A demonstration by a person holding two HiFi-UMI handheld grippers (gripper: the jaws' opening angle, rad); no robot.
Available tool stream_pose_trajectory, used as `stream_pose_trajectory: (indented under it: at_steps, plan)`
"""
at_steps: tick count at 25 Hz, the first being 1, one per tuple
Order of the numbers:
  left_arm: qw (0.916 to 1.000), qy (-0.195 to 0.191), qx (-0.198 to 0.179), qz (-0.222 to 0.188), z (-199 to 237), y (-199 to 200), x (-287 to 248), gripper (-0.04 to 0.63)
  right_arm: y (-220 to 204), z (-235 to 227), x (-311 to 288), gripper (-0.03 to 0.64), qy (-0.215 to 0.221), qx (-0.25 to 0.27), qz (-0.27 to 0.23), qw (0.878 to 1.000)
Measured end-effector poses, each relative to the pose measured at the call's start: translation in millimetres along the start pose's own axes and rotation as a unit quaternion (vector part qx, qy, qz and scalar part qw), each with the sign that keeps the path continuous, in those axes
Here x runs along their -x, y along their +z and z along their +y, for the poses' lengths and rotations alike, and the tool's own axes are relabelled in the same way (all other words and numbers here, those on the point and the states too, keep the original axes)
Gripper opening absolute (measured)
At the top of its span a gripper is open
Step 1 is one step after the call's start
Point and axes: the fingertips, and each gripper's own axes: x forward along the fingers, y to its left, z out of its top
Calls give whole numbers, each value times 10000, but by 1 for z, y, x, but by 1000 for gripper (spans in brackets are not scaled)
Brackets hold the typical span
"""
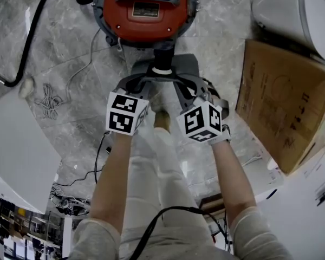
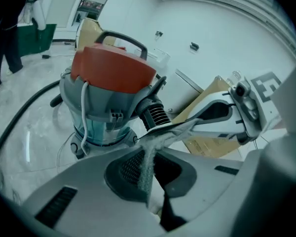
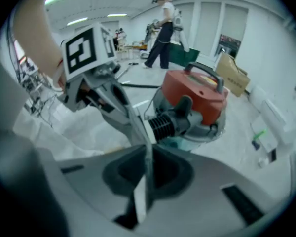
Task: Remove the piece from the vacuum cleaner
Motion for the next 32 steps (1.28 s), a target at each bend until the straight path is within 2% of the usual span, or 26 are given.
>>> stream_pose_trajectory:
  at_steps: [2, 6, 10, 15, 18, 21, 23, 25, 28, 32]
  plan:
    - [9996, 60, -280, -12, -4, 0, 5, 34, -5, -1, -2, 29, 135, -516, -124, 9985]
    - [9991, 83, -382, -140, -8, 6, 13, 34, -10, -2, -7, 28, 291, -1116, -326, 9928]
    - [9968, 164, -787, -15, -15, 14, 19, 34, -16, -3, -12, 28, 308, -1938, -489, 9793]
    - [9945, 215, -1019, 56, -24, 14, 18, 34, -30, 1, -26, 28, 466, -2454, -402, 9675]
    - [9963, 165, -836, -53, -22, 11, 15, 34, -28, 4, -31, 28, 535, -2265, -328, 9720]
    - [9981, 128, -586, -132, -14, 8, 12, 34, -26, 5, -26, 26, 322, -1600, -117, 9865]
    - [9981, 151, -586, -73, -10, 7, 8, 34, -24, 5, -19, 25, 174, -1151, -26, 9932]
    - [9990, 127, -427, -37, -6, 4, 6, 34, -20, 6, -14, 25, 51, -634, 59, 9980]
    - [9999, 82, -64, -47, 1, -3, 4, 34, -10, 8, -8, 25, -109, 32, 174, 9998]
    - [10000, 33, 94, -2, 3, -9, -1, 34, -3, 6, -1, 25, -278, 290, 194, 9990]
